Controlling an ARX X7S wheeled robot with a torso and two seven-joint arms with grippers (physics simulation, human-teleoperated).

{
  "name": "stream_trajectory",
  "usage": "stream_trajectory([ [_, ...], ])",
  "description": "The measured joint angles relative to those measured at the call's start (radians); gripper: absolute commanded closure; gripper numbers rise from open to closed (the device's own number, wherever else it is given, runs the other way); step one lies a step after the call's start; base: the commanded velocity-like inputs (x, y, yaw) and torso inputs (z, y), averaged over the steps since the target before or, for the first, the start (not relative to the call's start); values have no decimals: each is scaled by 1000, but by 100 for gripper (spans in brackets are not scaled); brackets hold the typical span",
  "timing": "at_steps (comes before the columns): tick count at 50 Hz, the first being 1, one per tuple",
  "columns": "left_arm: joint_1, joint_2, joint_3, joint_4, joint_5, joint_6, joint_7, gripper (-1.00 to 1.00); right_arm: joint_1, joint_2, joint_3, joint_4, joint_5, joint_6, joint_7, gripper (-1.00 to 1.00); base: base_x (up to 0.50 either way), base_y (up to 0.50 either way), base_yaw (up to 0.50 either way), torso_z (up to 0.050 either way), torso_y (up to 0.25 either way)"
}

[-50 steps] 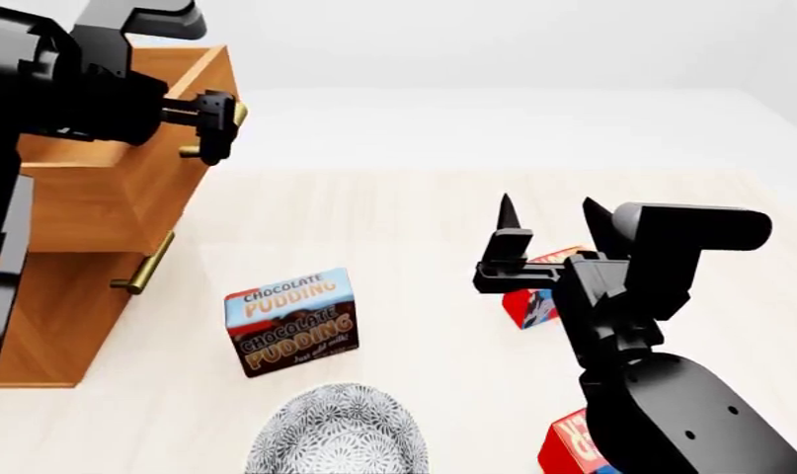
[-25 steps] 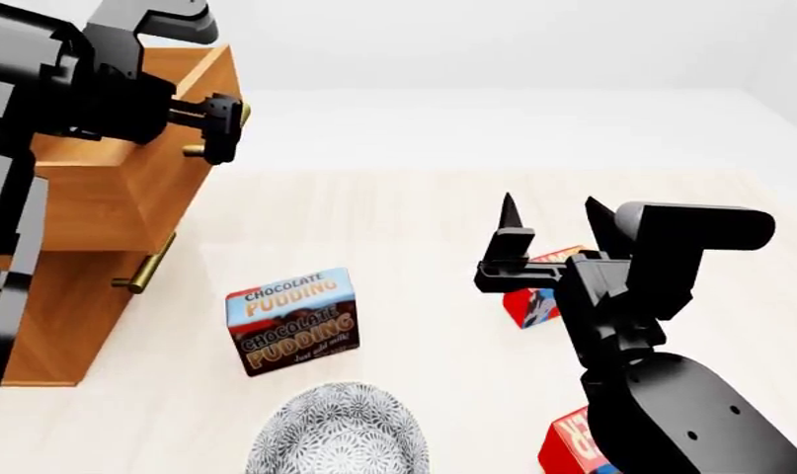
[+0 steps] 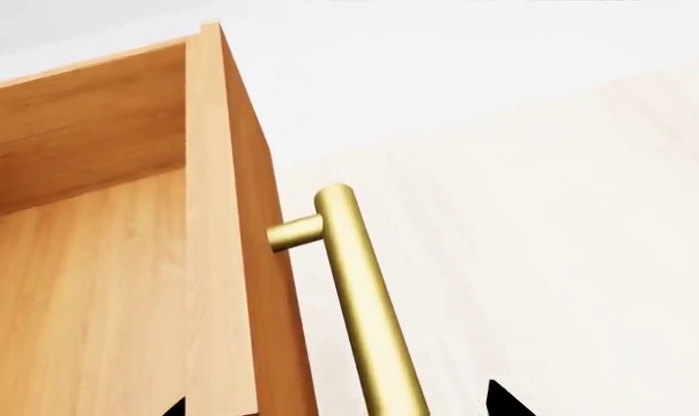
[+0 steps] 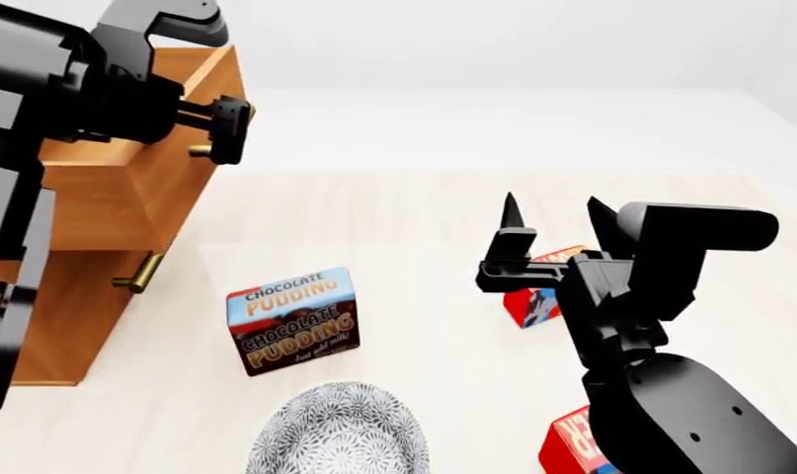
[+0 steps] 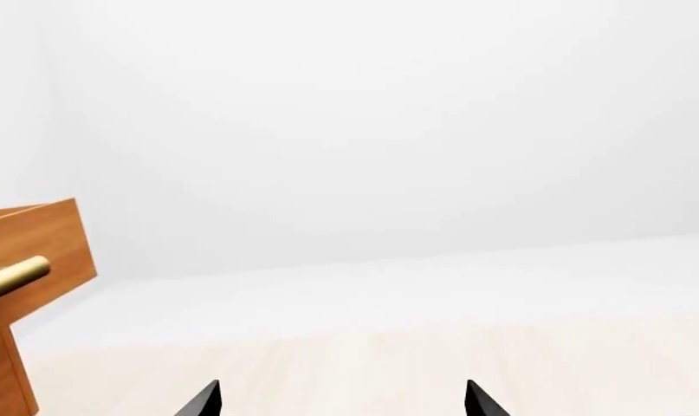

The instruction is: Put the butter at the front in the top drawer of the cabinet and close it.

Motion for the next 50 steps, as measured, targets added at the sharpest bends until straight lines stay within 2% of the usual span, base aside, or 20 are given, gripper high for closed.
stream_trajectory([
  [29, 64, -23, -75, 166, 10, -66, -50, -100, -9, 10, 2, -14, 23, -5, 14, -100, -3, 0, 0, -1, 0],
  [50, 101, -59, -129, 299, -97, -156, -43, -100, -13, 17, 1, -29, 45, -1, 27, -100, 0, 0, 0, 0, 0],
])
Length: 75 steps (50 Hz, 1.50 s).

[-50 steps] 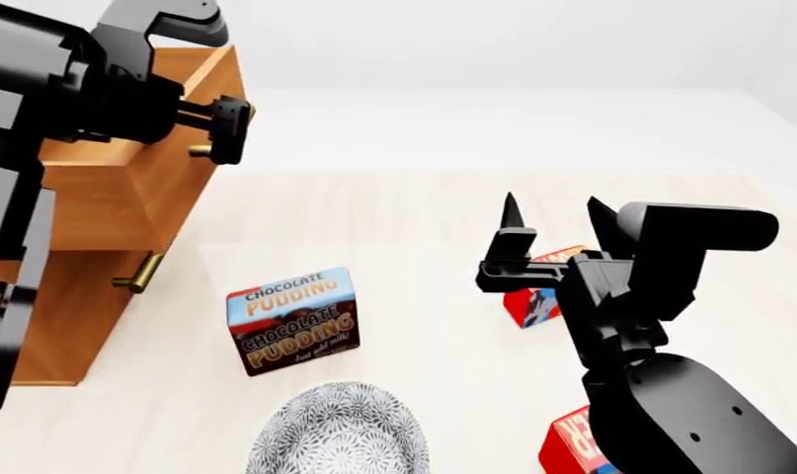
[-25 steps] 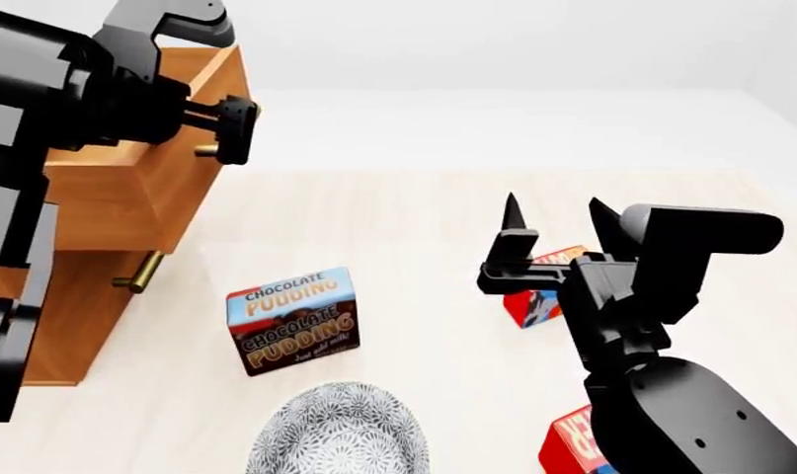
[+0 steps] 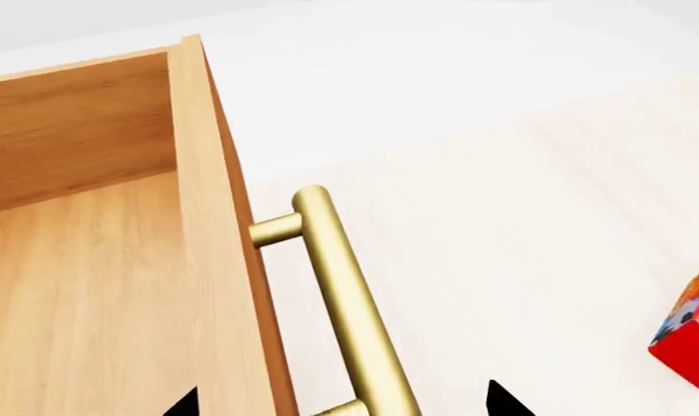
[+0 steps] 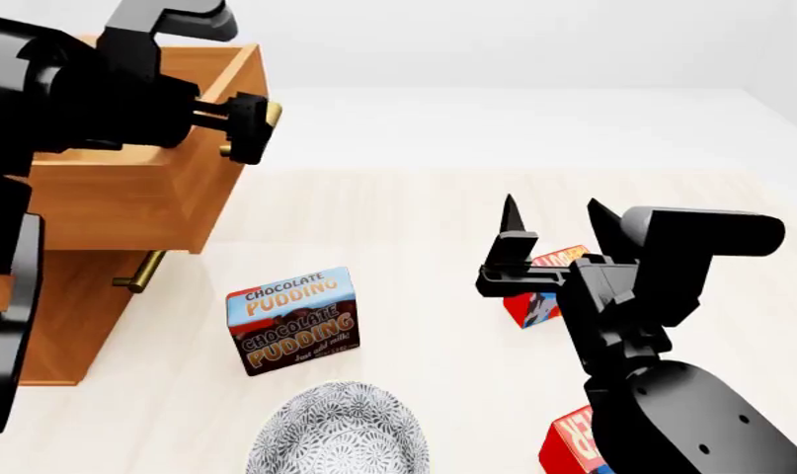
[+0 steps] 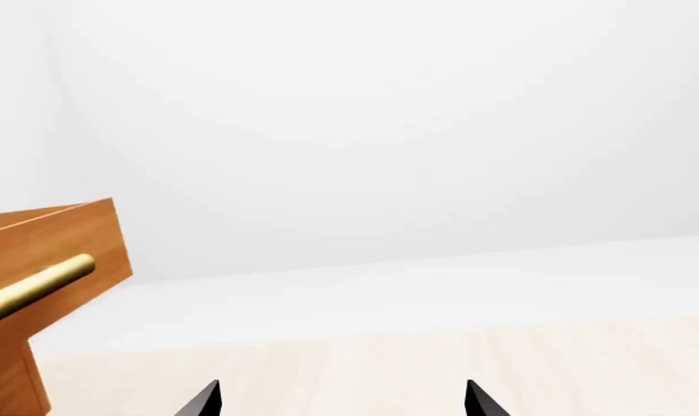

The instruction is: Put the butter at the front in the top drawer of the cabinet and close it.

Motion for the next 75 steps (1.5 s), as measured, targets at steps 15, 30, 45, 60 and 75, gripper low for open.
stream_trajectory([
  [15, 18, -24, -25, 77, -29, -43, -22, -100, -6, 6, 0, -8, 14, -2, 7, -100, 0, 0, 0, 0, 0],
  [30, 33, -58, -71, 240, -67, -115, -71, -100, -10, 11, -4, -11, 23, -7, 11, -100, 0, 0, 0, 0, 0],
  [45, 59, -131, -198, 555, -278, -274, -279, -100, -17, 18, -1, -29, 39, -7, 21, -100, 0, 0, 0, 0, 0],
  [60, 386, -207, -584, 1167, -599, -130, -768, -100, -12, 26, -2, -30, 36, -13, 36, -100, 0, 0, 0, 0, 0],
  [75, 1059, -103, -688, 1556, -201, 536, -757, -100, 87, 36, -20, -19, 17, 75, 115, -100, 0, 0, 0, 0, 0],
])
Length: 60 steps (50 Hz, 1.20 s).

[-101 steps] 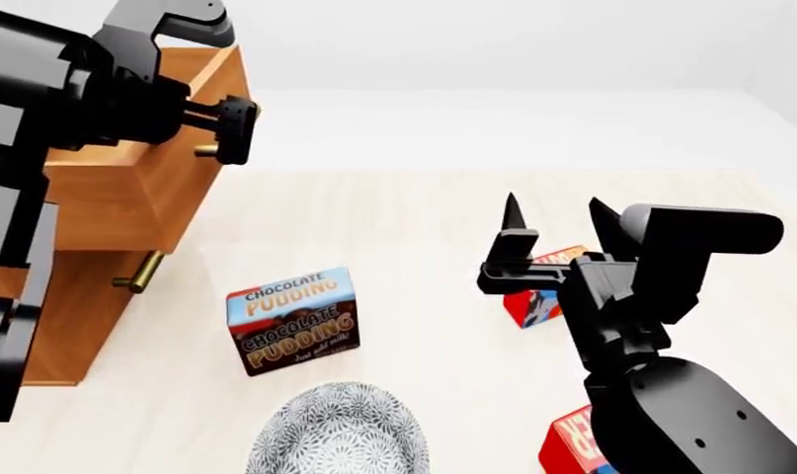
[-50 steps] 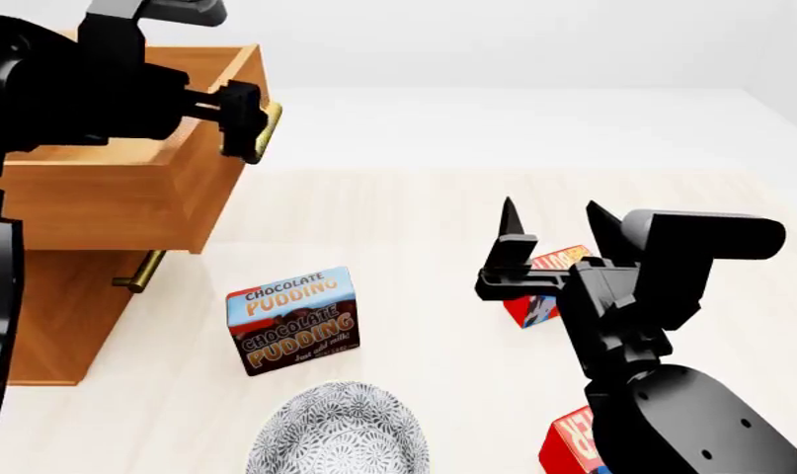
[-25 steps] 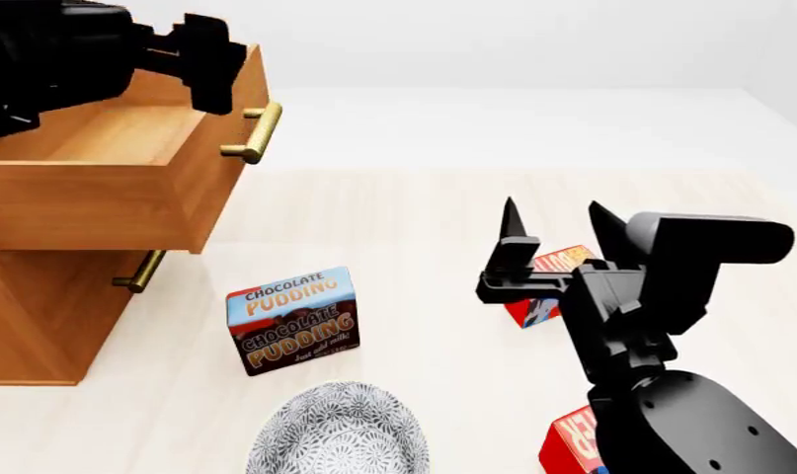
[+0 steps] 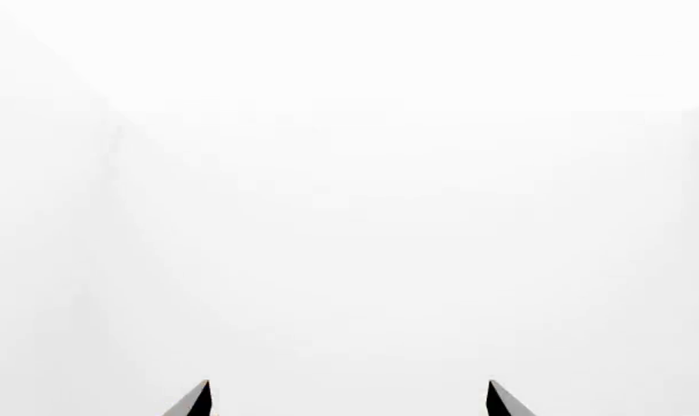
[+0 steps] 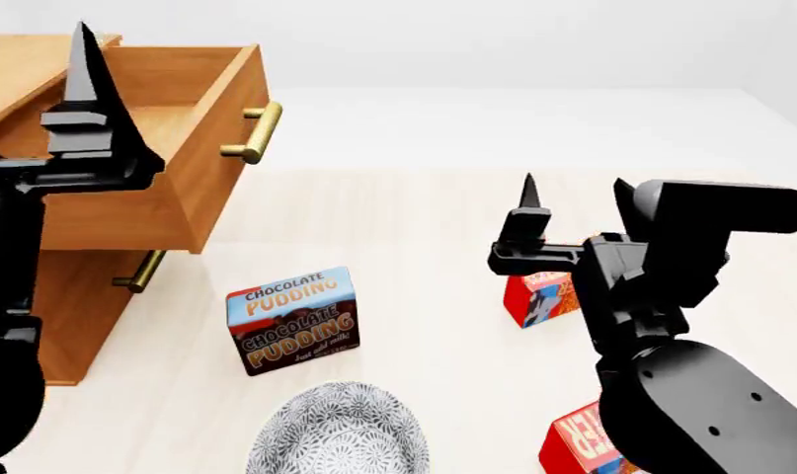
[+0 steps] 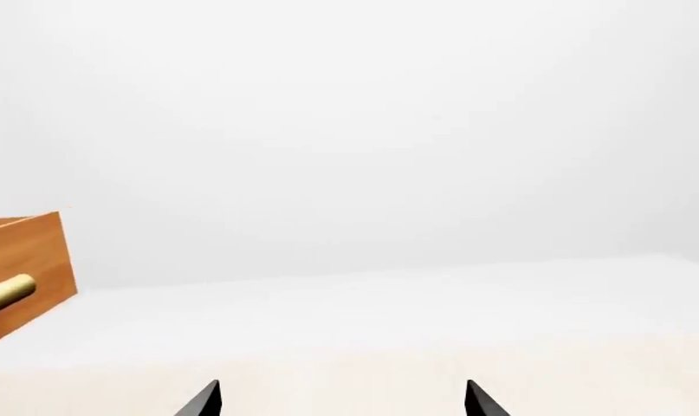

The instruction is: Put the butter at the front in the top drawer of the cabinet and close it.

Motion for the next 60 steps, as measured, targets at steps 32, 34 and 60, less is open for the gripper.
stream_trajectory([
  [32, 261, 128, 74, -162, 328, 514, 40, -100, 611, -237, 198, 906, -17, 84, 292, -100, 0, 0, 0, 0, 0],
  [34, 262, 128, 76, -168, 333, 521, 39, -100, 645, -244, 201, 992, -22, 43, 298, -100, 0, 0, 0, 0, 0],
  [60, 254, 127, 77, -242, 354, 580, 34, -100, 947, -267, 243, 1854, -108, -439, 404, -100, 0, 0, 0, 0, 0],
])
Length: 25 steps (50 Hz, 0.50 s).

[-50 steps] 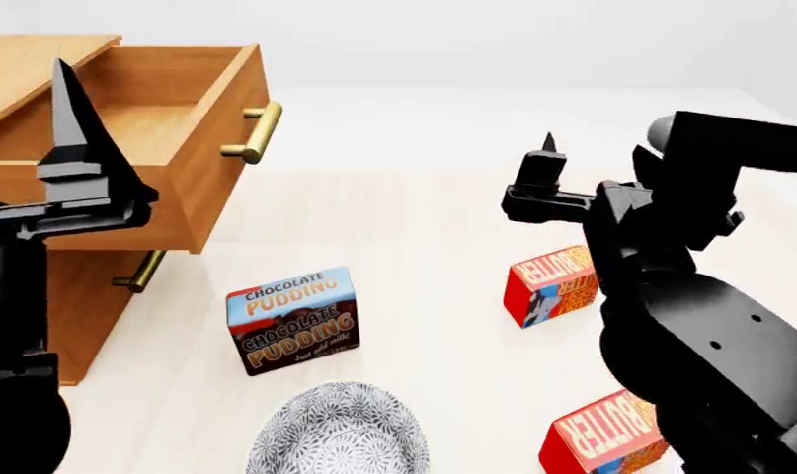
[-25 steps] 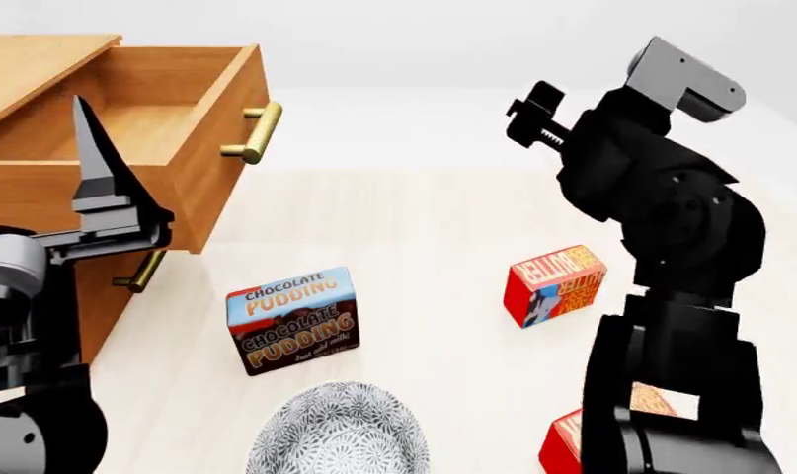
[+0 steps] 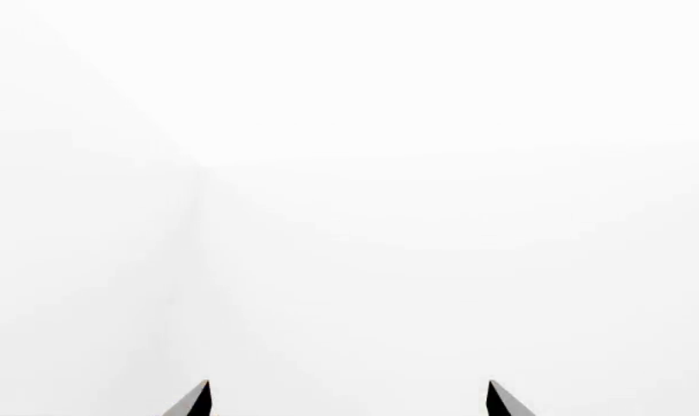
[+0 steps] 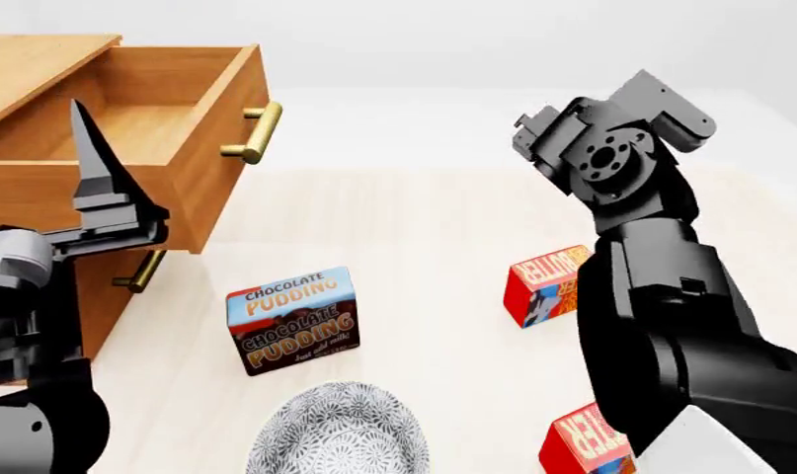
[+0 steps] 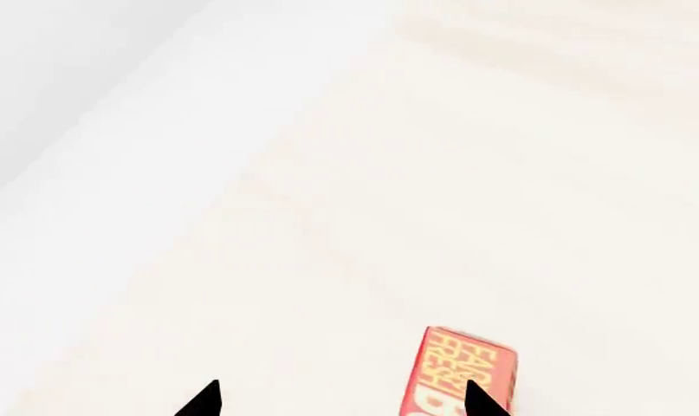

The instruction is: Put the butter at the front in the top drawer of the cabinet and close it.

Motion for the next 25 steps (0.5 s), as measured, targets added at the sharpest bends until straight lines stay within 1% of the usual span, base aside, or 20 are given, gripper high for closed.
stream_trajectory([
  [8, 0, -1, -5, -20, -1, 14, -3, -100, 17, -8, 53, 74, -74, -42, 42, -100, 0, 0, 0, 0, 0],
  [18, 1, -8, -16, -37, -22, 28, 5, -100, 12, -14, 118, 112, -151, -62, 73, -100, 0, 0, 0, 0, 0],
  [25, 3, -13, -28, -43, -36, 43, 9, -100, 12, -16, 108, 124, -147, -69, 85, -100, 0, 0, 0, 0, 0],
])
